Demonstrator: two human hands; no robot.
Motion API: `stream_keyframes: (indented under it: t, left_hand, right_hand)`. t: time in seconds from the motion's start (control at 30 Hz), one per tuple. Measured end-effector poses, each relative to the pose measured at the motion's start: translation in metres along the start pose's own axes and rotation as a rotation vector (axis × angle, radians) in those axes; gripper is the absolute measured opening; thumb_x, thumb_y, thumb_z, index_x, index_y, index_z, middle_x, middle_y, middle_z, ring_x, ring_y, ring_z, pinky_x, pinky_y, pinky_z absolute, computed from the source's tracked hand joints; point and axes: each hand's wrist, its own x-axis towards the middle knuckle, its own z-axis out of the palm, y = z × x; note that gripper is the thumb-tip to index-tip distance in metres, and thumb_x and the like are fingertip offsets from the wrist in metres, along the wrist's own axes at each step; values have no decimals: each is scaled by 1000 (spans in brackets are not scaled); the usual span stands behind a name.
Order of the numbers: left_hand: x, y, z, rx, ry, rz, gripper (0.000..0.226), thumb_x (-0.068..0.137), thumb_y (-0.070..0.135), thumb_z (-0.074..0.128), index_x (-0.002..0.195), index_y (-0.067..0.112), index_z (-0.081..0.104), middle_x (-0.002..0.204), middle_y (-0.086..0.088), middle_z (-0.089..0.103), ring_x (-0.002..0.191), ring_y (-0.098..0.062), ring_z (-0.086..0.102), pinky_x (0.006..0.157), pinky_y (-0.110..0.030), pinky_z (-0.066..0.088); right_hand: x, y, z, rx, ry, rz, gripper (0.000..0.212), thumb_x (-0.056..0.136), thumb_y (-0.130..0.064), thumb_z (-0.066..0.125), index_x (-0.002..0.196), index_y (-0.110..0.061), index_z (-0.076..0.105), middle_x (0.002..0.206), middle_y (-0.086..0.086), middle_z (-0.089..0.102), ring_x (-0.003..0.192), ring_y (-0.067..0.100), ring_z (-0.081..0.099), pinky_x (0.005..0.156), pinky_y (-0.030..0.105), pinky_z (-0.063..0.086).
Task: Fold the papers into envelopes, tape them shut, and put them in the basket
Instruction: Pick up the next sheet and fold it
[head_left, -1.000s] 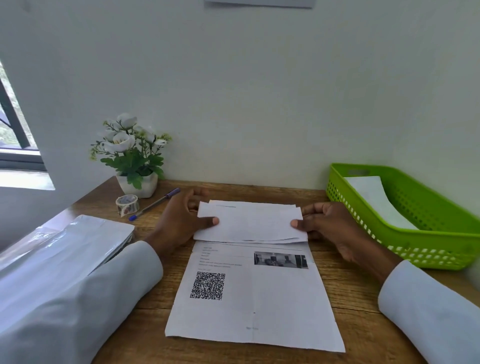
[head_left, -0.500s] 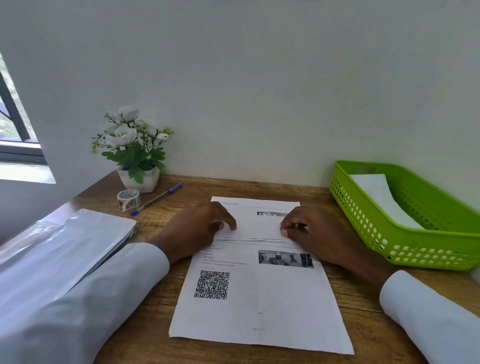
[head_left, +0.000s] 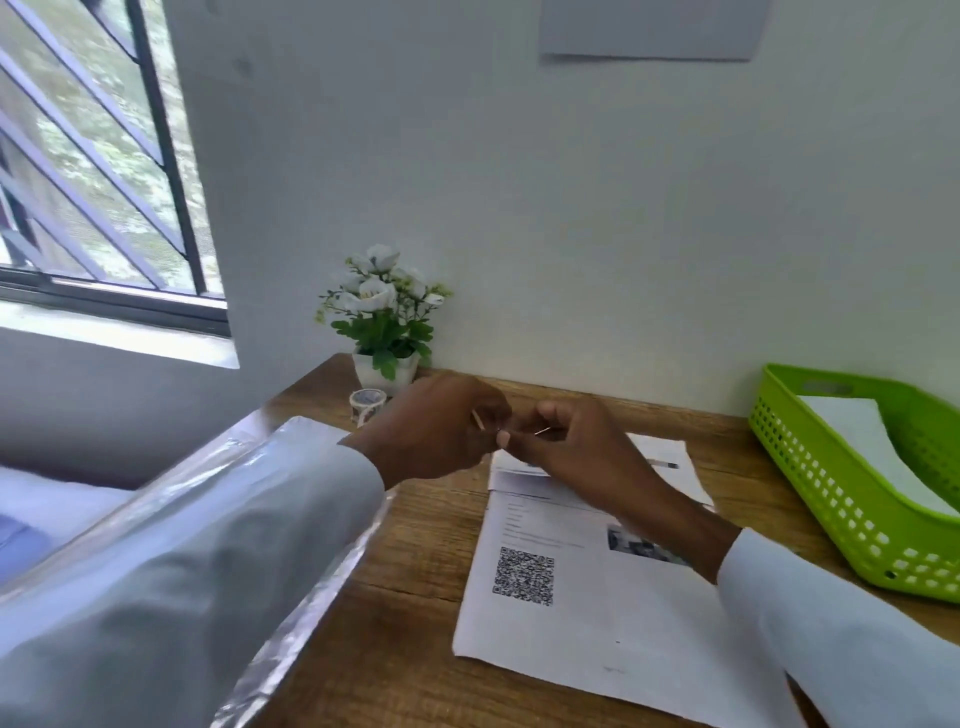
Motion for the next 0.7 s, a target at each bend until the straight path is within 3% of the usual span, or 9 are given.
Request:
stream_keyframes:
  t: [0.07,0.23,0.4,0.57,0.7]
  left_hand:
    - [-16,-12,-12,8,47,-55,12,84,24,68,94,25,74,91,8,74,83,-9,68,76,-33,57]
    - [-71,-60,-35,-29,109,-236,7,80,33,71,86,30,75,81,11,73,73,-7,68,70,-35,57]
    - [-113,-94,-48,-29,168,-425,6,81,32,75,83,26,77,85,9,75,76,-8,70,75,-35,58]
    - [-138,-105,-47,125,162,-631,46,70,65,71,103,32,68,112,8,66,102,-15,61,84,-30,48]
    - [-139,-102,-43,260,58,-683,65,65,76,65,114,35,59,125,5,60,114,-22,56,91,-34,47]
  right_hand:
    - [7,-12,24,134,-31,39,11,85,-24,75,91,-15,76,87,3,77,79,19,71,80,37,57]
    - [20,-38,88,299,-150,91,15,87,-15,73,97,-4,73,82,7,71,72,10,65,69,25,56]
    - [22,-52,131,224,-175,136,13,84,-18,76,94,-11,73,87,9,75,80,20,72,78,37,61]
    - [17,-57,148,142,-159,134,13,80,-15,79,92,-14,73,85,5,74,80,18,72,71,29,61]
    - [11,-56,154,94,-94,134,16,78,-14,80,93,-16,73,84,0,73,81,13,71,73,29,61]
